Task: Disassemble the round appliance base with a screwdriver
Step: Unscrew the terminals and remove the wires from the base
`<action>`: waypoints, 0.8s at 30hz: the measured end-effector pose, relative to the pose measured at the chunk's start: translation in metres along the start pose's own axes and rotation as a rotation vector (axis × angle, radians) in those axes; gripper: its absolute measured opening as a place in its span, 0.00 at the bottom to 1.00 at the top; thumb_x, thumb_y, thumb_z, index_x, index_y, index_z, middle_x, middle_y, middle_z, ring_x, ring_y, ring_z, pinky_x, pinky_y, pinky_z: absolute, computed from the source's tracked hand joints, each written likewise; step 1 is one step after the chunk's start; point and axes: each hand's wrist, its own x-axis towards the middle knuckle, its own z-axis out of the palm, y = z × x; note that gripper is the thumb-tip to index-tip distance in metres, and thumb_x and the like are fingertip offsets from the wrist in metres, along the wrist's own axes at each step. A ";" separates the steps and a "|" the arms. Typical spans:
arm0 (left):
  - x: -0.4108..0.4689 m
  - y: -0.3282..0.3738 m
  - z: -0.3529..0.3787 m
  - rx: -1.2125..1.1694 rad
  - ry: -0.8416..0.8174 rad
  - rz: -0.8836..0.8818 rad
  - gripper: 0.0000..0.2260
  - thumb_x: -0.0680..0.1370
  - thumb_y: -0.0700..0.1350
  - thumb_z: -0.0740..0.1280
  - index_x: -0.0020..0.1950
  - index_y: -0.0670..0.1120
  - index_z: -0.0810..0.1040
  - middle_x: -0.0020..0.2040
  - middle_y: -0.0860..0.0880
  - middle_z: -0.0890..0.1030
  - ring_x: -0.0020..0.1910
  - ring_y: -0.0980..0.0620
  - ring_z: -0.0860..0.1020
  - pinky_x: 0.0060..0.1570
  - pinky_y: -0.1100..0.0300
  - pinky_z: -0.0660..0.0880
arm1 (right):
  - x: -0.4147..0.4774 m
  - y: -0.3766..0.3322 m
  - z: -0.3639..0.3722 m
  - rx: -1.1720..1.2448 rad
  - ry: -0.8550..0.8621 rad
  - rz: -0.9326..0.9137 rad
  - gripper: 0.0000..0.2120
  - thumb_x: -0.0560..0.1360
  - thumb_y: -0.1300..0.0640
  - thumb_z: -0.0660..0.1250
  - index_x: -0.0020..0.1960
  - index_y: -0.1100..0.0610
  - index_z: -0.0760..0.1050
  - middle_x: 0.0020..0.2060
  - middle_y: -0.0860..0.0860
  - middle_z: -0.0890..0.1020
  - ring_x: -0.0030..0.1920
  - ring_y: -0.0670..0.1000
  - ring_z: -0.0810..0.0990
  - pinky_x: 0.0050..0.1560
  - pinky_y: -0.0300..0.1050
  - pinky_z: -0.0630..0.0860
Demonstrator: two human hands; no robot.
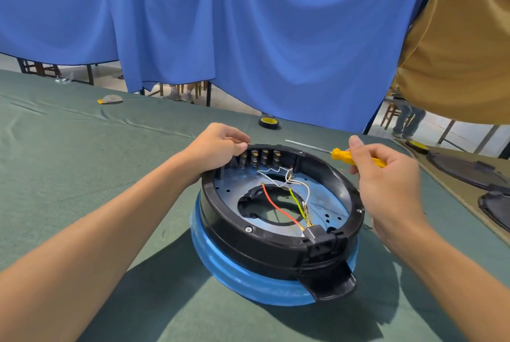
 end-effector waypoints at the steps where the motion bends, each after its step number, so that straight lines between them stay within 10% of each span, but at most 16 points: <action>1: 0.000 0.000 0.000 0.009 0.008 -0.004 0.10 0.81 0.41 0.64 0.60 0.47 0.81 0.56 0.48 0.82 0.56 0.51 0.78 0.60 0.55 0.72 | -0.001 -0.002 0.000 0.018 0.012 0.013 0.20 0.77 0.42 0.65 0.34 0.54 0.77 0.21 0.46 0.69 0.21 0.44 0.62 0.25 0.41 0.61; 13: -0.002 0.009 0.007 0.290 0.090 0.033 0.24 0.79 0.32 0.52 0.73 0.47 0.67 0.73 0.46 0.69 0.71 0.46 0.67 0.61 0.57 0.66 | -0.013 -0.008 0.020 0.089 0.080 0.159 0.19 0.77 0.43 0.64 0.36 0.55 0.77 0.21 0.44 0.73 0.25 0.42 0.69 0.33 0.43 0.68; 18: -0.005 0.012 0.006 0.299 0.102 0.013 0.21 0.79 0.34 0.55 0.70 0.46 0.72 0.68 0.45 0.76 0.67 0.44 0.71 0.67 0.51 0.68 | -0.009 -0.001 0.038 0.081 0.135 0.176 0.21 0.79 0.43 0.62 0.37 0.58 0.76 0.26 0.50 0.73 0.27 0.45 0.68 0.33 0.47 0.67; 24: -0.004 0.012 0.003 0.449 0.321 -0.015 0.09 0.79 0.44 0.61 0.54 0.45 0.78 0.53 0.43 0.80 0.53 0.40 0.75 0.52 0.50 0.74 | 0.022 0.009 0.038 0.112 0.093 0.234 0.19 0.79 0.45 0.63 0.35 0.56 0.77 0.26 0.49 0.75 0.26 0.44 0.69 0.31 0.41 0.67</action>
